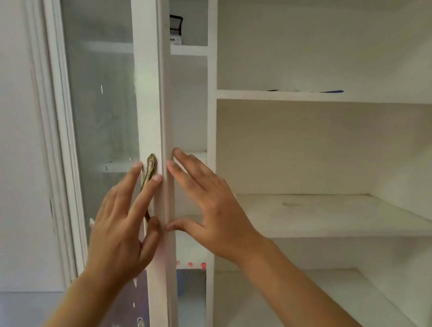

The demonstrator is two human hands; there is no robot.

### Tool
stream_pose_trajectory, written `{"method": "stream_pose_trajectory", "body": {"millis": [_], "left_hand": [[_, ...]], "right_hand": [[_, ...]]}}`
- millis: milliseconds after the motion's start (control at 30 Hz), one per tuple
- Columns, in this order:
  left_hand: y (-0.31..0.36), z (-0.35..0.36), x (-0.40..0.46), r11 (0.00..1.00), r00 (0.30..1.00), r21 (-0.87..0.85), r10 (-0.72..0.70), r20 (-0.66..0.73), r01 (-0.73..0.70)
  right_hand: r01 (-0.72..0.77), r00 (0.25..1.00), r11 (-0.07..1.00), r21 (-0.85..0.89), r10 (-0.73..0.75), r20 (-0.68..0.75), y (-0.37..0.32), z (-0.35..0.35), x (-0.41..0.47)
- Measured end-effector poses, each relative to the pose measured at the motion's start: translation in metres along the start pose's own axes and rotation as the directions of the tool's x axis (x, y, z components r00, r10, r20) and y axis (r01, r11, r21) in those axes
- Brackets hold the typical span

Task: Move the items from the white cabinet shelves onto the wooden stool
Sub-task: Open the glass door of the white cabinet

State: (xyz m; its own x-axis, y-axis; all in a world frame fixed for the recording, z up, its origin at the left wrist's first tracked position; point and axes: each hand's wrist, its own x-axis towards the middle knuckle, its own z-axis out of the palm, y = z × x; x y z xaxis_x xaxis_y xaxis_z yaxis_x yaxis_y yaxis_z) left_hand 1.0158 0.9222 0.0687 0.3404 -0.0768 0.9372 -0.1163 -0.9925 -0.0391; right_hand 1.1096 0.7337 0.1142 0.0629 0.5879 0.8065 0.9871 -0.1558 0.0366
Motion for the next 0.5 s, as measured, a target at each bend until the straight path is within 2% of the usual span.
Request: {"method": "stream_pose_trajectory", "body": {"millis": [200, 400, 500], "left_hand": [[-0.006, -0.031, -0.019, 0.984, 0.999, 0.179, 0.001, -0.043, 0.006], [0.007, -0.062, -0.04, 0.981, 0.99, 0.154, -0.101, -0.096, 0.115], [0.01, -0.078, -0.062, 0.966, 0.986, 0.199, -0.154, -0.067, 0.165]], "right_hand": [[0.145, 0.988, 0.989, -0.01, -0.145, -0.05, -0.014, 0.011, 0.012], [0.248, 0.966, 0.966, 0.071, -0.24, -0.096, -0.035, 0.032, 0.024], [0.294, 0.952, 0.949, 0.117, -0.28, -0.123, -0.043, 0.042, 0.03]]}}
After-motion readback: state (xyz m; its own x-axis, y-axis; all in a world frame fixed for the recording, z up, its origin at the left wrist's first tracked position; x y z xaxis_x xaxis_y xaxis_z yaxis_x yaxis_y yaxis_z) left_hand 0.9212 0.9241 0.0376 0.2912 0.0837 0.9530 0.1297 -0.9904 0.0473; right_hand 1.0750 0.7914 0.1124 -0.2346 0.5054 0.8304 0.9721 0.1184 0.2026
